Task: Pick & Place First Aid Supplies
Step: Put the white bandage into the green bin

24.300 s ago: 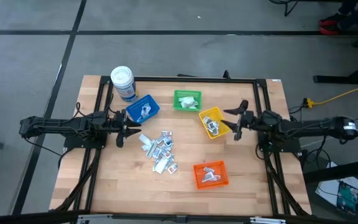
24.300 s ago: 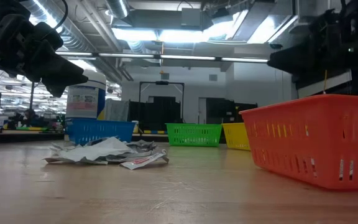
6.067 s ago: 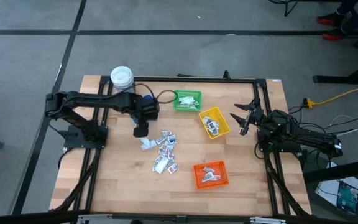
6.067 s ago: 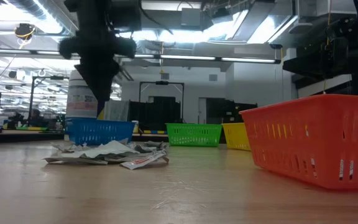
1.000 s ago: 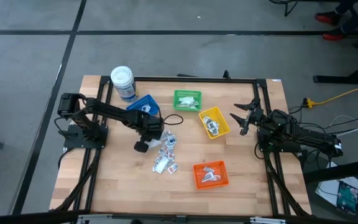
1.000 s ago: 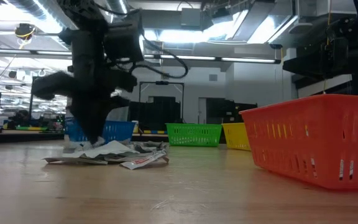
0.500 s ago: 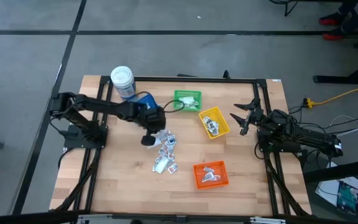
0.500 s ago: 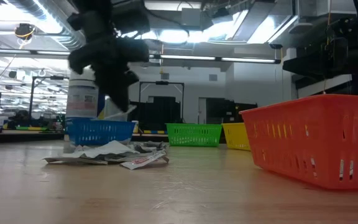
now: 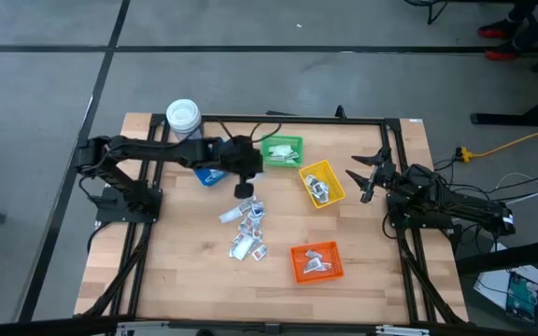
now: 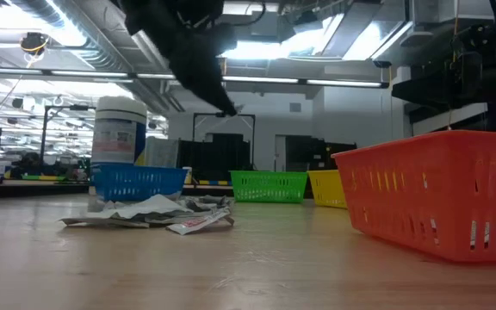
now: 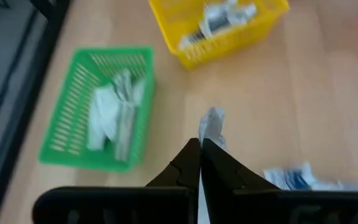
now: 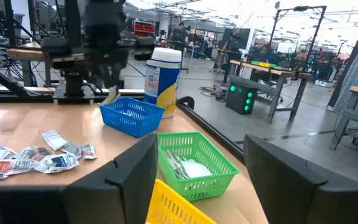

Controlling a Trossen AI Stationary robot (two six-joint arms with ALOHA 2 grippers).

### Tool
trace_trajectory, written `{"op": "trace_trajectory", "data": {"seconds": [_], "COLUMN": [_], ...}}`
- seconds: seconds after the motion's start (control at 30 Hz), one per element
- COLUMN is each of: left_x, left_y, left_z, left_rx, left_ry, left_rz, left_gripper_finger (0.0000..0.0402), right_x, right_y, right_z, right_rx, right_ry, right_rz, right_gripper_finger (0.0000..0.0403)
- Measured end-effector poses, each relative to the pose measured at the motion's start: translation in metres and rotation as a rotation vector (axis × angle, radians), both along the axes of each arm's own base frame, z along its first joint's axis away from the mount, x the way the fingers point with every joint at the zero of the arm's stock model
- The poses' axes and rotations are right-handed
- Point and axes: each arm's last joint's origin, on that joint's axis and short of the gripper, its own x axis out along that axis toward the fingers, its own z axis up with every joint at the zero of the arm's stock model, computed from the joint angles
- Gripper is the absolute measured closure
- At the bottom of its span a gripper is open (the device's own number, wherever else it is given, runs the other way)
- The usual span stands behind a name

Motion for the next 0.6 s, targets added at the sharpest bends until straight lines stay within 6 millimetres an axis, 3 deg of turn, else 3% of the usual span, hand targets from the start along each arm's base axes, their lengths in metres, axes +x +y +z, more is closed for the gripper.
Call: {"op": "trace_trajectory", "data": {"seconds": [0.27, 0.6], "left_x": [0.018, 0.038], "left_y": [0.017, 0.043], "left_z": [0.015, 0.024], "left_rx": [0.077, 0.147], "left_ry": [-0.177, -0.204], "left_rz": [0.063, 0.068], "left_gripper_finger": [0.0399, 0.0399], "right_x": [0.0, 0.0], "right_y": [0.0, 0.0], "right_z": [0.0, 0.0], "right_rx": [0.0, 0.0], "right_ry": [0.0, 0.0], "right_rz": [0.0, 0.0], "right_gripper_finger": [0.0166, 0.0166]}}
